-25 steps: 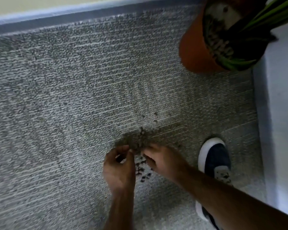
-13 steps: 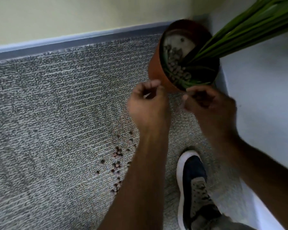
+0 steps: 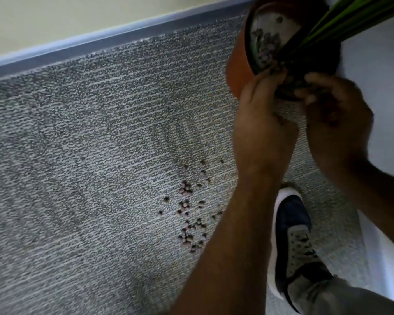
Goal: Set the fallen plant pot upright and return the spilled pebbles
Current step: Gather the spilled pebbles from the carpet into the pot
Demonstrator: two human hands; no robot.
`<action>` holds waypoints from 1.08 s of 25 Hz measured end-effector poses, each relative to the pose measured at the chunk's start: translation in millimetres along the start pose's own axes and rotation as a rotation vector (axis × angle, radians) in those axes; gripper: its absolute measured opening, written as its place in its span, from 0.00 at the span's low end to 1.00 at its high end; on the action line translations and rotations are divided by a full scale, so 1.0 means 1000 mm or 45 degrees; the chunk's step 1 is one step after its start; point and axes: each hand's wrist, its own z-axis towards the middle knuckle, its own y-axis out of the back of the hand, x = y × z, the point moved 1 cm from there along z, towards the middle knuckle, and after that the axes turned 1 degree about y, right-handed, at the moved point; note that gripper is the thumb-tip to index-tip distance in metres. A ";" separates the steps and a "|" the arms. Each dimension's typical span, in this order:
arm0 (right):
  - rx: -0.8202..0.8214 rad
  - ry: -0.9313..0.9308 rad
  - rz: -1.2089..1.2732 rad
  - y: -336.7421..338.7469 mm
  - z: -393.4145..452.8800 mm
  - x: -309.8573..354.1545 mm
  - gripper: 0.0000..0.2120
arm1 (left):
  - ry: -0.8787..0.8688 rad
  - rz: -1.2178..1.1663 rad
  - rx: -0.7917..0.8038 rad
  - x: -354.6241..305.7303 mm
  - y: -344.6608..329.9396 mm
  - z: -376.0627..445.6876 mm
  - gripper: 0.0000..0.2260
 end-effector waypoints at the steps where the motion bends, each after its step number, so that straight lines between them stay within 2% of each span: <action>1: 0.007 0.040 -0.031 -0.002 -0.013 -0.002 0.11 | 0.008 0.085 -0.081 0.016 0.010 -0.018 0.23; 3: 0.146 0.082 -0.074 -0.014 -0.042 -0.008 0.09 | 0.154 0.381 -0.169 0.060 0.038 -0.059 0.18; 4: 0.267 0.115 -0.077 -0.026 -0.060 -0.013 0.10 | 0.294 0.553 -0.163 0.089 0.059 -0.079 0.16; 6: 0.574 0.101 -0.090 -0.045 -0.096 -0.024 0.10 | 0.610 0.858 -0.046 0.138 0.099 -0.111 0.25; 8: 0.937 -0.130 -0.167 -0.067 -0.138 -0.038 0.13 | 0.773 1.087 0.141 0.171 0.133 -0.132 0.36; 10: 1.238 -0.425 -0.188 -0.078 -0.176 -0.050 0.21 | 0.694 1.203 0.324 0.183 0.152 -0.139 0.37; 12: 1.474 -0.587 -0.222 -0.089 -0.218 -0.056 0.27 | 0.518 1.297 0.501 0.190 0.159 -0.146 0.31; 13: 1.621 -0.565 -0.273 -0.093 -0.234 -0.055 0.26 | 0.436 1.325 0.596 0.190 0.158 -0.144 0.31; 15: 1.895 -0.364 -0.421 -0.103 -0.262 -0.048 0.16 | 0.331 1.384 0.780 0.192 0.158 -0.147 0.34; 16: 1.913 -0.209 -0.489 -0.107 -0.269 -0.042 0.10 | 0.296 1.405 0.841 0.192 0.158 -0.147 0.35; 18: 1.769 0.045 -0.488 -0.113 -0.269 -0.033 0.09 | 0.233 1.441 0.868 0.193 0.158 -0.146 0.35; 22: 1.391 0.587 -0.488 -0.113 -0.248 -0.022 0.28 | 0.234 1.376 0.803 0.194 0.164 -0.155 0.29; 25: 1.330 0.751 -0.570 -0.116 -0.220 -0.018 0.30 | 0.283 1.227 0.631 0.192 0.162 -0.173 0.24; 27: 1.197 0.717 -0.539 -0.122 -0.195 -0.013 0.28 | 0.387 1.235 0.647 0.194 0.158 -0.187 0.31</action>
